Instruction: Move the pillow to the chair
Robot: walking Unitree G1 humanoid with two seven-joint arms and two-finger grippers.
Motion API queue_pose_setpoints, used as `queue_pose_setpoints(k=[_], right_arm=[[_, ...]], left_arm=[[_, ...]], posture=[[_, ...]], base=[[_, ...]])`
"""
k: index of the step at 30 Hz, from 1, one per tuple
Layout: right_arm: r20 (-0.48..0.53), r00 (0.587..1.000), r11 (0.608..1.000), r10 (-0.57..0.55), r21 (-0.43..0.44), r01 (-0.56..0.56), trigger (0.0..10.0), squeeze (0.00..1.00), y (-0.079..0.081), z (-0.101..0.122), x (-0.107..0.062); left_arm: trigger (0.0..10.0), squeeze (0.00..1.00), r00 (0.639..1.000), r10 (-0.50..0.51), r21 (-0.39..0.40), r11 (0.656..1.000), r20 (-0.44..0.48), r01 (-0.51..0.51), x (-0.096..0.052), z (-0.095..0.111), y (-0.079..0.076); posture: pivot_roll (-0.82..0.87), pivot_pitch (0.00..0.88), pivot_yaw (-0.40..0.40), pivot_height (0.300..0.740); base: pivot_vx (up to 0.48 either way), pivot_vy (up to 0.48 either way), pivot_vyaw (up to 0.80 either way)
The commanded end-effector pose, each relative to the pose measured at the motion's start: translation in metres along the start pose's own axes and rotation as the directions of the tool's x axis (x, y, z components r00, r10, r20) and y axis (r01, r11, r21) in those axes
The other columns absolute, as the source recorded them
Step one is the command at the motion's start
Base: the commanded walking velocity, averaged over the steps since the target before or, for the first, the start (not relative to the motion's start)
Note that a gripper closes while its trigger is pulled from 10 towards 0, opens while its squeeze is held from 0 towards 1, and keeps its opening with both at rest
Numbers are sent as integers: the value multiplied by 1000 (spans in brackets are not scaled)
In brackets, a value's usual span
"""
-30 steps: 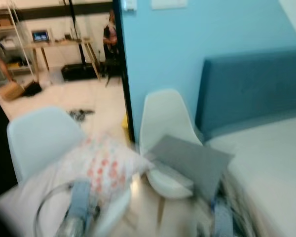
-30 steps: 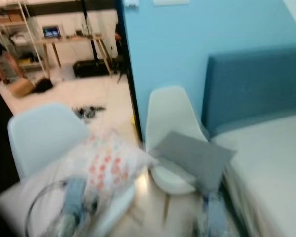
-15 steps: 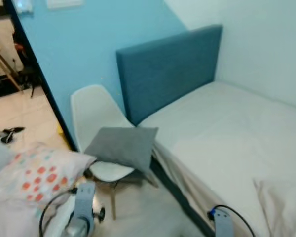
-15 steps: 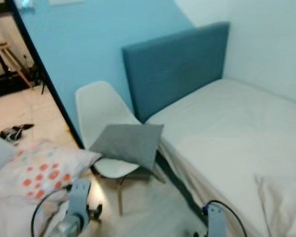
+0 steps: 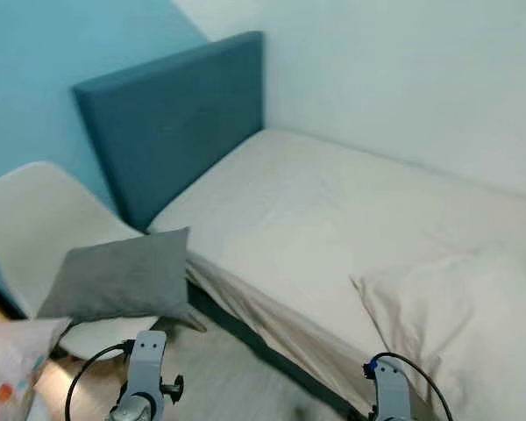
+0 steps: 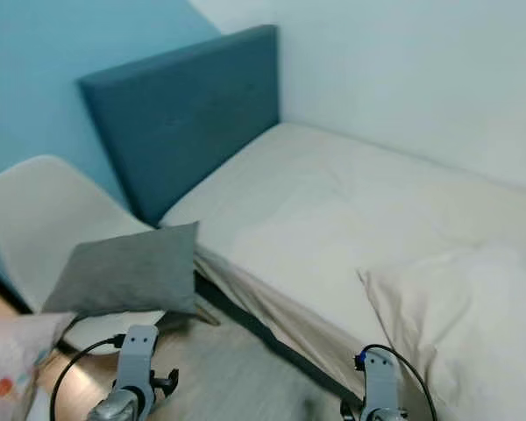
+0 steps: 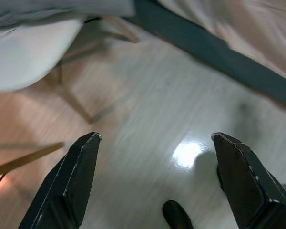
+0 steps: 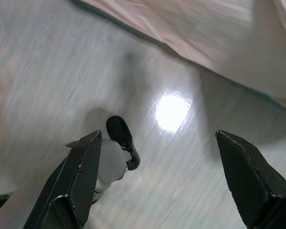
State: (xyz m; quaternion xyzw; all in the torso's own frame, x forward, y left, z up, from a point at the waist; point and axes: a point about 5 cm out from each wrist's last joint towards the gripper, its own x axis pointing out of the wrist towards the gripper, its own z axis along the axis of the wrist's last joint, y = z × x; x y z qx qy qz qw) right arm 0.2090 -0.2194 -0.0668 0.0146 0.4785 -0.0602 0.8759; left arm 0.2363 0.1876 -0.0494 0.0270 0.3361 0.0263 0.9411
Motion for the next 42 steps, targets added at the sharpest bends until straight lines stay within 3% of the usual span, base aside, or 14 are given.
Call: queue_pose_setpoints(k=[1,7,13,18,25,42], right_arm=[[-5,1000,1000,4,-5,-4,10000,0,3,0,0],[17,1000,1000,-23,18,23,10000,0,2,3,0],[97,994,997,-57,59,51,10000,0,-5,19,0],[114,992,997,-62,45,58,10000,0,-5,24,-1],[100,993,998,-59,33,56,10000,0,-3,24,0],[105,992,998,-65,11,65,10000,0,-5,28,0]], left_arm=[[10000,0,999,16,10,1000,-51,-15,-3,-13,6],[10000,0,990,59,0,998,-127,-60,-11,-34,16],[10000,0,987,63,-15,998,-148,-66,-14,-41,17],[10000,0,987,56,-16,998,-150,-59,-13,-41,15],[10000,0,988,56,-25,998,-143,-60,-12,-38,12],[10000,0,991,58,-39,997,-125,-63,-10,-32,15]], posture=[[-120,26,31,740],[-123,29,34,740],[-127,30,38,740],[-130,26,36,740],[-129,21,33,740],[-134,11,36,740]], base=[[0,0,-719],[0,-52,-719],[0,-424,-240],[0,-480,0],[0,-454,-707],[0,0,-695]])
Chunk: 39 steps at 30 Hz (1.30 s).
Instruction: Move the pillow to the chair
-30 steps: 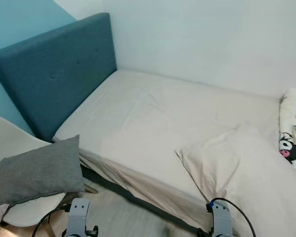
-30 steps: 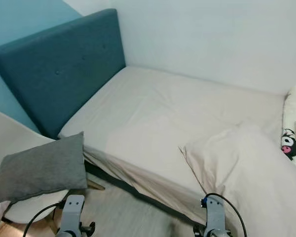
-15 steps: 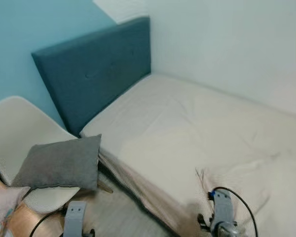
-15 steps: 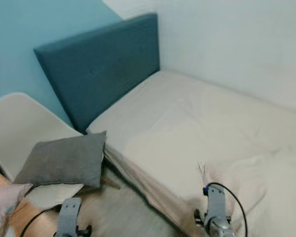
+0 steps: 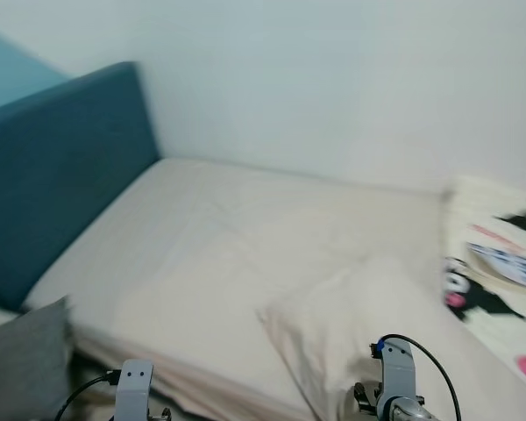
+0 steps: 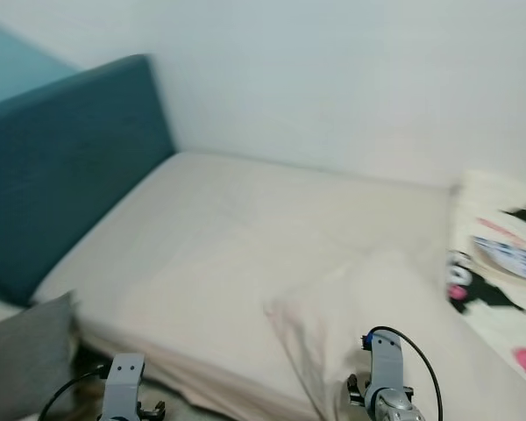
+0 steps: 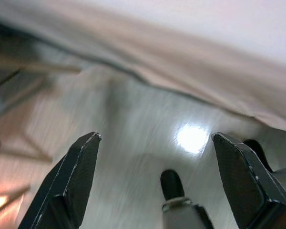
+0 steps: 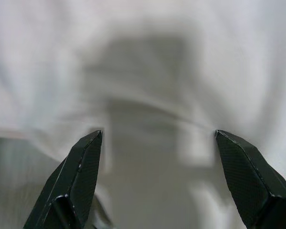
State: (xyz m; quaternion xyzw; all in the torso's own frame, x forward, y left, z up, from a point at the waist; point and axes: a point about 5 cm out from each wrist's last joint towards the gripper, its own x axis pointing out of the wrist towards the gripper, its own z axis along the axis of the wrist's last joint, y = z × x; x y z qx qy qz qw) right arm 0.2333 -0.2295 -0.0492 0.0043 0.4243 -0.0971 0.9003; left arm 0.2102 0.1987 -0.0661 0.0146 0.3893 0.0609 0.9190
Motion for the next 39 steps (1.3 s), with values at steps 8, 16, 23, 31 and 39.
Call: queue_pose_setpoints(k=[8,16,23,31,39], right_arm=[[5,1000,1000,-4,-30,4,10000,0,0,4,0],[15,1000,1000,-8,-26,9,10000,0,-1,9,1],[4,1000,1000,-4,-20,4,10000,0,0,4,0],[-8,1000,1000,-4,-16,4,10000,0,0,-1,0],[-12,1000,1000,-1,-12,1,10000,0,1,-2,0]], left_arm=[[10000,0,995,-83,-81,993,59,88,2,13,-1],[10000,0,998,-59,-70,996,33,61,1,8,3],[10000,0,998,-30,-81,996,-61,25,-4,-17,5],[10000,0,988,-12,-71,997,-157,1,-11,-41,8],[10000,0,989,-2,-30,1000,-151,-2,-12,-41,10]], posture=[[-134,3,38,740],[-137,0,39,740],[-138,3,39,740],[-133,19,36,740],[-131,24,41,740]], base=[[0,0,-694],[0,0,-694],[0,0,-694],[-240,0,-693],[-120,0,-694]])
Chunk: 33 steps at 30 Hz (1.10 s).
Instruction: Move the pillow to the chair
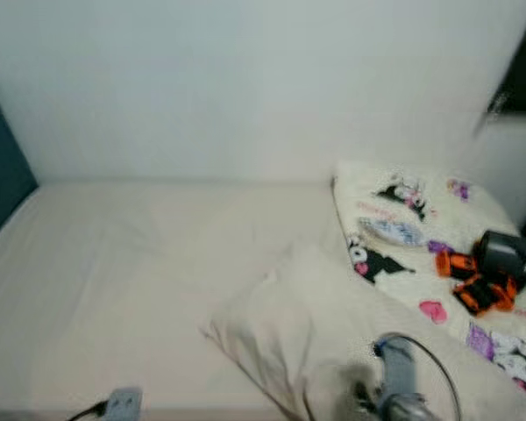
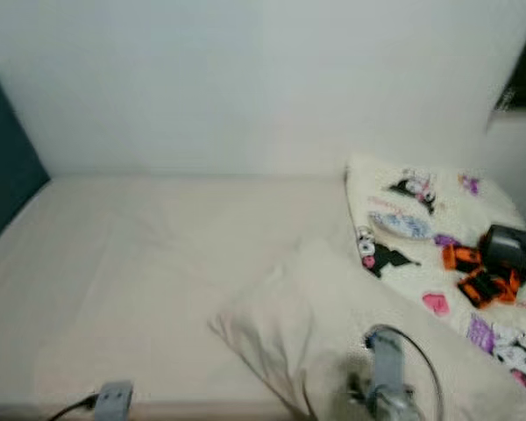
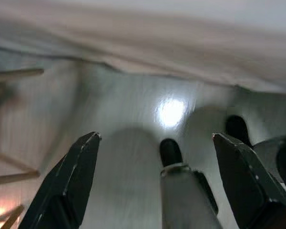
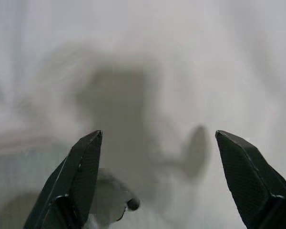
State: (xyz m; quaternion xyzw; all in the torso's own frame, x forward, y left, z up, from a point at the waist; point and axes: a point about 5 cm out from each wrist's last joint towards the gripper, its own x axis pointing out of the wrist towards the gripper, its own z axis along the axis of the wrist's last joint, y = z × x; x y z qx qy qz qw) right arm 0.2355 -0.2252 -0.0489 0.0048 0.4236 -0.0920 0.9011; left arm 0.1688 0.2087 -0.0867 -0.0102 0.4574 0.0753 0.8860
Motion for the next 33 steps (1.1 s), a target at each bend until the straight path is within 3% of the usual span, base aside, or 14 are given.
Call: queue_pose_setpoints(k=[1,14,23,33], right_arm=[[-14,1000,1000,-10,-8,10,10000,0,-3,-3,0],[1,1000,1000,-7,26,7,10000,0,-1,-3,0],[15,1000,999,6,48,-7,10000,0,2,0,0],[54,997,997,57,50,-59,10000,0,8,9,1]], left_arm=[[10000,0,1000,-8,23,1000,3,8,1,3,-3],[10000,0,999,-18,84,996,42,14,1,10,-4],[10000,0,998,-6,145,989,66,-3,3,18,-5],[10000,0,992,-15,36,999,127,11,6,44,-12]], posture=[[-131,24,41,740],[-129,25,47,740],[-129,22,48,740],[-133,17,52,740]], base=[[0,0,-694],[0,0,-698],[0,-101,0],[0,-480,0]])
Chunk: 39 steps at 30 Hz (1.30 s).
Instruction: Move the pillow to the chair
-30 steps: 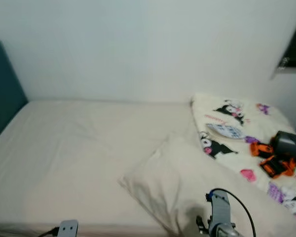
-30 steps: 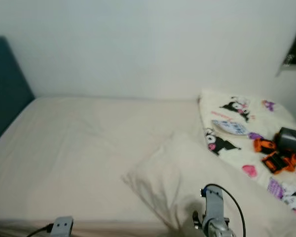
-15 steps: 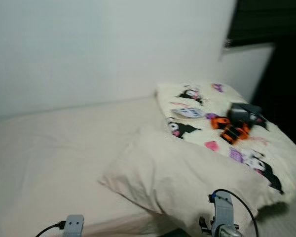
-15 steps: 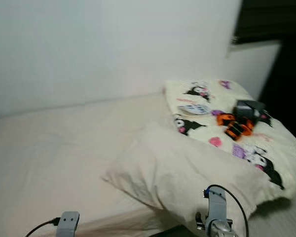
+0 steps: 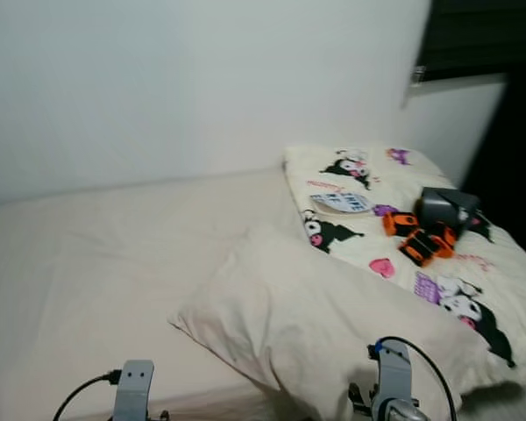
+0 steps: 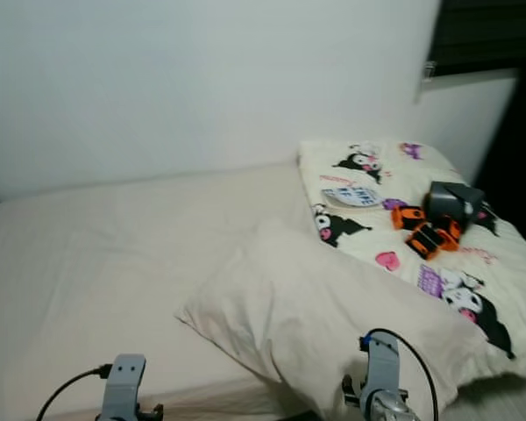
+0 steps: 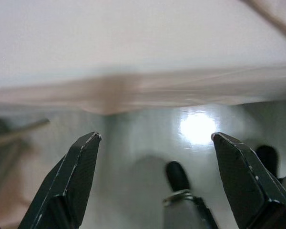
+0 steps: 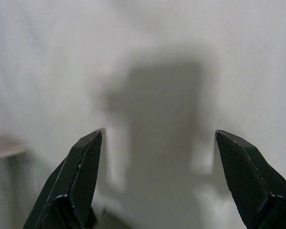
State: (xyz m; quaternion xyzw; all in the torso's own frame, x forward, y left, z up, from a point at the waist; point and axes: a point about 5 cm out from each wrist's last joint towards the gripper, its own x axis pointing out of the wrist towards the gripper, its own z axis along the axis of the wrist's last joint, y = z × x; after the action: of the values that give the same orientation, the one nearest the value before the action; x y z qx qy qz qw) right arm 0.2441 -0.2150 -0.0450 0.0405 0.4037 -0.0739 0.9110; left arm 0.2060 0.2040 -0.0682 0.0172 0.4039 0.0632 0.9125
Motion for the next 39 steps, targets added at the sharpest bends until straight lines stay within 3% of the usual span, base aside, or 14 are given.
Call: queue_pose_setpoints(k=[1,12,16,19,22,24,26,27,29,30,32,39], right_arm=[[23,1000,1000,-1,-11,1,10000,0,-3,4,0],[61,998,999,14,-40,-12,10000,0,-3,18,1],[89,994,998,58,-39,-55,10000,0,0,27,1],[108,989,994,103,-56,-98,10000,0,4,35,1],[135,982,990,132,-56,-126,10000,0,6,46,1],[135,982,990,132,-56,-126,10000,0,6,46,1],[152,979,990,132,-57,-125,10000,0,5,54,1],[152,979,990,132,-57,-125,10000,0,5,54,1],[170,977,991,132,-51,-125,10000,0,4,60,1],[170,977,991,132,-51,-125,10000,0,4,60,1],[173,975,989,143,-54,-135,10000,0,6,65,1],[214,963,986,164,-54,-156,10000,0,8,78,-1]], left_arm=[[10000,0,1000,-10,-29,1000,8,10,1,5,-2],[10000,0,1000,4,-70,998,-7,-4,1,3,2],[10000,0,999,33,-108,994,-4,-33,1,3,11],[10000,0,999,52,-150,987,1,-51,1,5,19],[10000,0,998,60,-258,964,-4,-59,0,6,30],[10000,0,998,60,-258,964,-4,-59,0,6,30],[10000,0,1000,23,-356,934,-6,-24,0,6,31],[10000,0,1000,23,-356,934,-6,-24,0,6,31],[10000,0,1000,-20,-445,895,6,20,0,6,28],[10000,0,1000,-20,-445,895,6,20,0,6,28],[10000,0,998,-65,-510,858,23,68,1,6,23],[10000,0,995,-98,-570,816,32,99,1,6,18]], posture=[[-133,17,52,740],[-143,7,50,740],[-145,3,45,740],[-145,0,44,740],[-145,0,44,740],[-145,0,44,740],[-146,0,46,740],[-146,0,46,740],[-146,0,47,740],[-146,0,47,740],[-147,7,47,740],[-148,19,46,720]], base=[[0,-480,0],[0,-480,0],[0,-480,0],[0,-480,0],[0,-436,0],[0,-364,0],[0,0,0],[0,0,0],[0,0,0],[0,0,0],[0,0,0],[0,0,0]])
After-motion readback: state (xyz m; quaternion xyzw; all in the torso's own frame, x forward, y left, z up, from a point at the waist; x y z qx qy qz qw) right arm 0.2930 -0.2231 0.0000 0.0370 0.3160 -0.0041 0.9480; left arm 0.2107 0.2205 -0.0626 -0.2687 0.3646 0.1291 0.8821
